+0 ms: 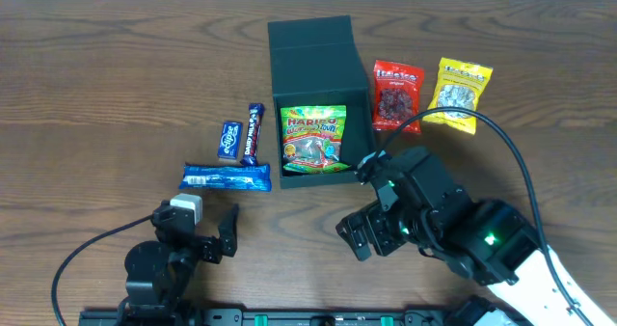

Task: Pack container
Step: 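Release the Haribo bag and retract right gripper toward front, then reach left gripper to the blue wrapped bar and grasp it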

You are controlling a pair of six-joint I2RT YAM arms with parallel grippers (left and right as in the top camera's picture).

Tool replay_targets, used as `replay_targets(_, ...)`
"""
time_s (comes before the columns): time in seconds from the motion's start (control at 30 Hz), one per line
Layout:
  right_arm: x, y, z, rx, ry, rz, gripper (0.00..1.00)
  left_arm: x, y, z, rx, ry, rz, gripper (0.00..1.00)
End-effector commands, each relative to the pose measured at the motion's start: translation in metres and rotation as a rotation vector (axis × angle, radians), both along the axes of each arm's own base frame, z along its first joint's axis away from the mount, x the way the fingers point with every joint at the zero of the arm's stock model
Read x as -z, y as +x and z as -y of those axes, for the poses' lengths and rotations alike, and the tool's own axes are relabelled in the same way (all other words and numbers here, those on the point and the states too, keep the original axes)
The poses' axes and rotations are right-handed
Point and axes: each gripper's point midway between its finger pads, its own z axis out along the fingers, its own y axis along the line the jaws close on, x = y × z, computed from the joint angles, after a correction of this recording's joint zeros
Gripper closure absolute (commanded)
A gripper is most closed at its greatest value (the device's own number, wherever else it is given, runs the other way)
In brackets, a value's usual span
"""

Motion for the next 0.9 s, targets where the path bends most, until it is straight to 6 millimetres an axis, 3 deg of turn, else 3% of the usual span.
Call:
replay_targets(0.0,0.002,-0.003,-0.003,0.018,0.013,-0.024,0.01,-0.035,0.0,-0.006,-0.054,-0.043,0.032,0.05)
replay_targets(0.2,0.0,0.0,-0.006,0.046,0.035,-0.026,0.01,-0.066,0.008,-0.029,-0.183,0.028,-0.092,0.05)
replay_targets(0.5,0.0,0.0,-0.006,0.07,0.043,-0.038,0.01,-0.078,0.05,-0.04,-0.245,0.125,-0.418,0.05)
replay_targets(0.67,0.0,0.0,-0.006,0.083,0.047,-0.045,0.01,-0.056,0.073,-0.036,-0.219,0.154,-0.645,0.05)
replay_targets(0.87,0.001,-0.002,-0.005,0.082,0.04,-0.053,0.01,-0.019,0.072,0.016,0.001,-0.044,-0.856,0.05)
